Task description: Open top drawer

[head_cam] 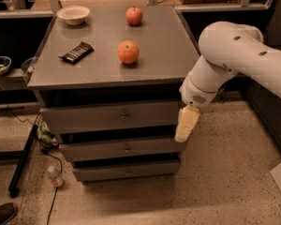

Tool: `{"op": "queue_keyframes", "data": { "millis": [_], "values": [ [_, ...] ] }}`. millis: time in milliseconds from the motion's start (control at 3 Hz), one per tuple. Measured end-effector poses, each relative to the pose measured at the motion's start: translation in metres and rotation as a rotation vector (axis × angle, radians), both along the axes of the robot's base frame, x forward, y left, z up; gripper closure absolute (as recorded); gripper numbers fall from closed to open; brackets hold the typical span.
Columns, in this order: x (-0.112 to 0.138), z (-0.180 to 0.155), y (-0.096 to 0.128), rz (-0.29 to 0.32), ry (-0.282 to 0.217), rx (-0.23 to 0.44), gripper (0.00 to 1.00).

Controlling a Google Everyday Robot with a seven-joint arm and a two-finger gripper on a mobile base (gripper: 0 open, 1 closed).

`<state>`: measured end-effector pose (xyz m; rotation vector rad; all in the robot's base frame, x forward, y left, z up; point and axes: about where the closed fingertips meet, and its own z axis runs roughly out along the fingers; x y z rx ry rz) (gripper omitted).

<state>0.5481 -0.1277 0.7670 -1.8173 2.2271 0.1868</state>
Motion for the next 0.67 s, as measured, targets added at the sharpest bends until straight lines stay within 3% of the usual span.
{"op": "queue_keyframes", "data": {
  "millis": [333, 667],
  "values": [
    [0.006, -0.017, 0.003, -0.007, 0.016, 0.016, 0.0],
    [0.031, -0.042, 0.012, -0.016, 0.015, 0.055, 0.0]
  ]
}}
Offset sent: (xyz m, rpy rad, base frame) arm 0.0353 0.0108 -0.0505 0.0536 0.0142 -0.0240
